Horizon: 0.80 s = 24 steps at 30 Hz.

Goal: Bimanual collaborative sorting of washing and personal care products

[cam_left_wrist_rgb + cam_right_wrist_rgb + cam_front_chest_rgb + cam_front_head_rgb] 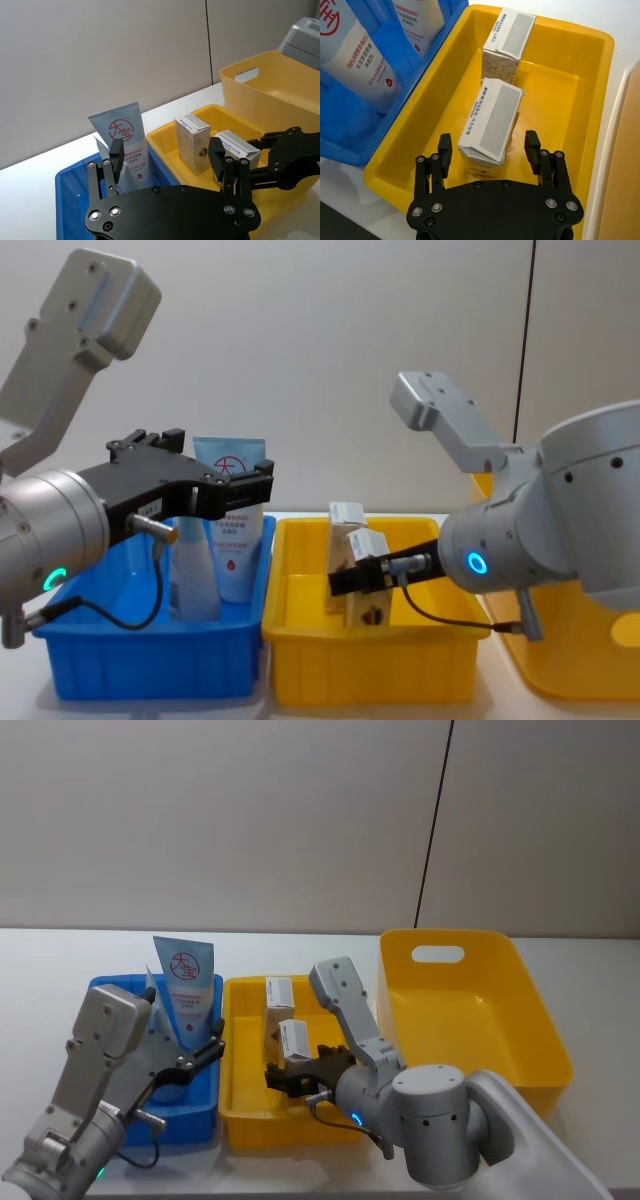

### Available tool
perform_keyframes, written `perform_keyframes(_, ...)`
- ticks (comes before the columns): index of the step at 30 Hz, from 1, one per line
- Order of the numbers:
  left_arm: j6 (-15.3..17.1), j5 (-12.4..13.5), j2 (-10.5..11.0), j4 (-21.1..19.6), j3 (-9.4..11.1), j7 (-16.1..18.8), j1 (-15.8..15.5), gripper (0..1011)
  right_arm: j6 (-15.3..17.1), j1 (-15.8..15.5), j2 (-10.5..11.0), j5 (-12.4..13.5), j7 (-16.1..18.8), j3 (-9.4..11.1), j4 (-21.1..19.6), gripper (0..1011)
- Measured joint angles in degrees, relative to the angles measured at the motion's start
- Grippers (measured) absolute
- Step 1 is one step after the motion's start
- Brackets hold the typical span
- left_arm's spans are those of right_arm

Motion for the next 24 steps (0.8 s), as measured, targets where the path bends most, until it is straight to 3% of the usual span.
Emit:
perform_keyframes(5,0.0,0.0,0.0,0.0,0.0,0.0,0.0,1001,-0.02,0.0,-0.06,-0.03,0.0,0.02,0.09,775)
perform_keyframes(7,0.0,0.0,0.0,0.0,0.0,0.0,0.0,1001,-0.03,0.0,-0.08,-0.05,0.0,0.04,0.13,675)
perform_keyframes(17,0.0,0.0,0.0,0.0,0.0,0.0,0.0,1002,-0.07,0.0,-0.13,-0.06,0.0,0.1,0.22,360)
perform_keyframes(24,0.0,0.0,0.0,0.0,0.0,0.0,0.0,1002,-0.07,0.0,-0.16,-0.06,0.0,0.1,0.27,223)
